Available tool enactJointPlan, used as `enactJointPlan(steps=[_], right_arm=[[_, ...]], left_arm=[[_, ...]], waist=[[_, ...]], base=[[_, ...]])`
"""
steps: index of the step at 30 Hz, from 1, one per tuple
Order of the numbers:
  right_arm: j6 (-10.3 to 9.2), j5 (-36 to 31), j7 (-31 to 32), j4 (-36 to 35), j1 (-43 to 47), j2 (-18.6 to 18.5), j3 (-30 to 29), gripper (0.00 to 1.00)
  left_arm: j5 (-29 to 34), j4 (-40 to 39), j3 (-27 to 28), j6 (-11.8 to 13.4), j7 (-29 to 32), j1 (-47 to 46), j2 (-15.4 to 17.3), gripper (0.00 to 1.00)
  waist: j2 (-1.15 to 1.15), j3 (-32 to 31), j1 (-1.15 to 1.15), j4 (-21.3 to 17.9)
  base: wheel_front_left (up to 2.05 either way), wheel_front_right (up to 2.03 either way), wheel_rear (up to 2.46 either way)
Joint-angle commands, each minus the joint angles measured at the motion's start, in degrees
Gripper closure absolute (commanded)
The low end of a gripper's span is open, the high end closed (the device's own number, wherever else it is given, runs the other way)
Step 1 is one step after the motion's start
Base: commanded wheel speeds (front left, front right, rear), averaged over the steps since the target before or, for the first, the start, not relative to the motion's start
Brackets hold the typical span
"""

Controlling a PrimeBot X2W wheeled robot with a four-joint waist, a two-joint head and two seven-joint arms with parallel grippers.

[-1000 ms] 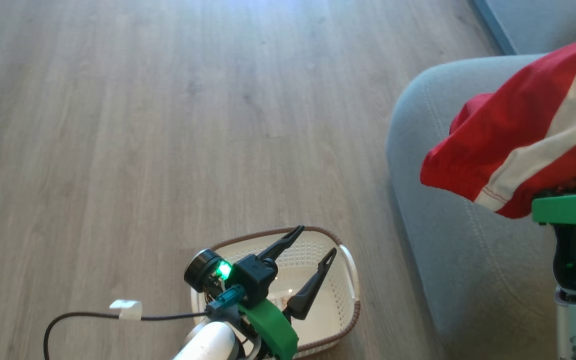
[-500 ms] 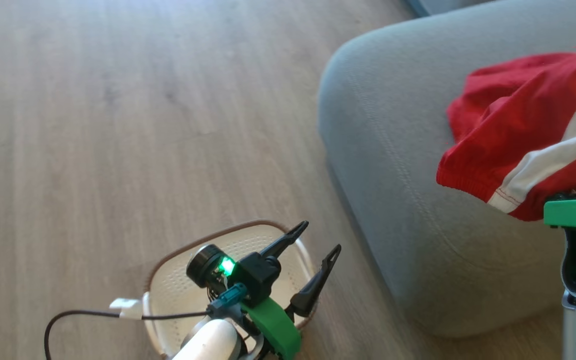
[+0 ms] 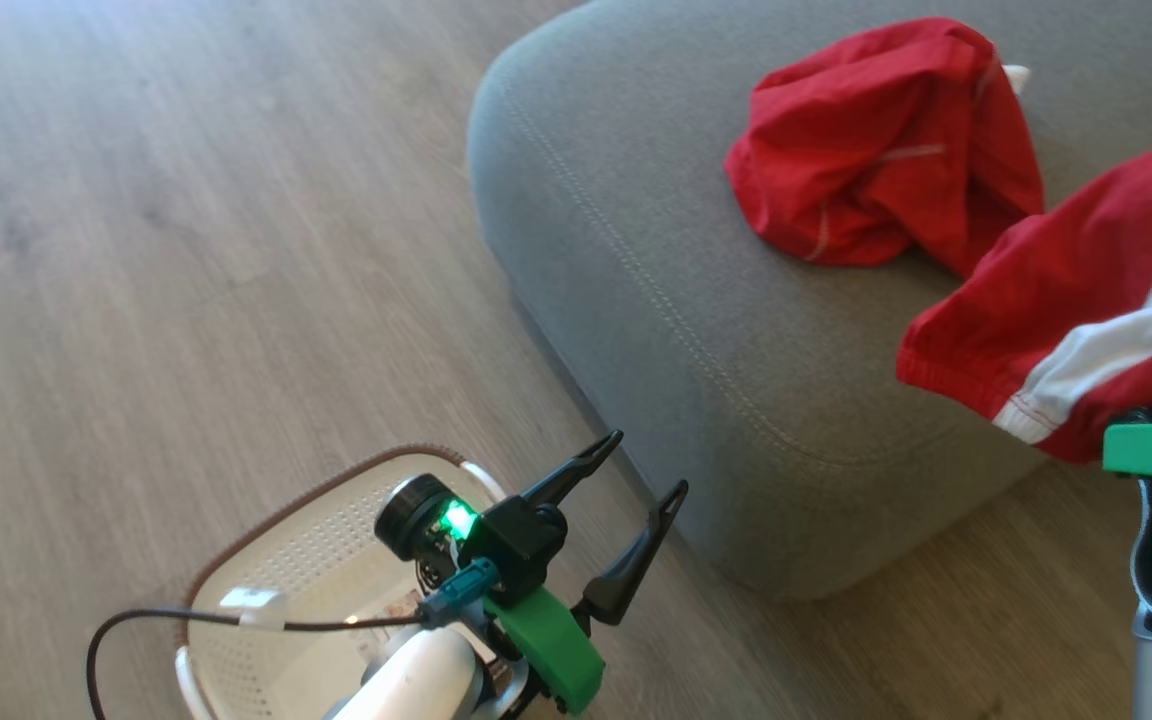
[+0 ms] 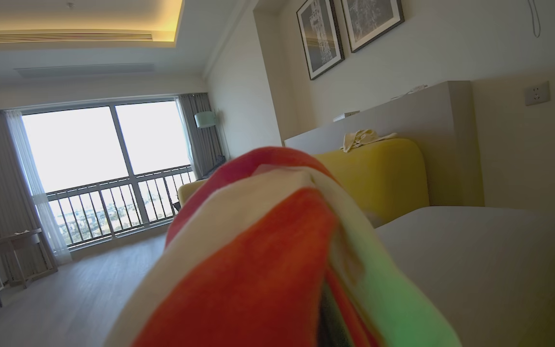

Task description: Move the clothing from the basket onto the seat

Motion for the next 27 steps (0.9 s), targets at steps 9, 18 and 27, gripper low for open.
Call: enactJointPlan(steps=[9, 18, 27], right_arm=[[0.41, 1.0, -2.1, -2.2, 0.6, 0.5, -1.3, 1.0], [0.41, 1.6, -3.0, -0.5, 0.5, 0.5, -1.8, 1.0], [0.41, -1.2, 0.6, 5.9, -7.7, 0.5, -2.2, 1.0]], left_arm=[[0.2, -1.8, 0.2, -0.1, -0.3, -3.6, 0.5, 0.0], [-0.1, -1.7, -0.6, -0.1, -0.3, -3.5, 1.0, 0.0], [0.2, -1.8, -1.6, -0.1, -0.3, -3.7, 2.7, 0.0]], waist=[[0.0, 2.8, 0.0, -2.6], [0.0, 3.3, 0.0, -2.6], [0.0, 6.3, 0.0, -3.3]], base=[[0.0, 0.0, 0.0], [0.0, 0.0, 0.0], [0.0, 0.0, 0.0]])
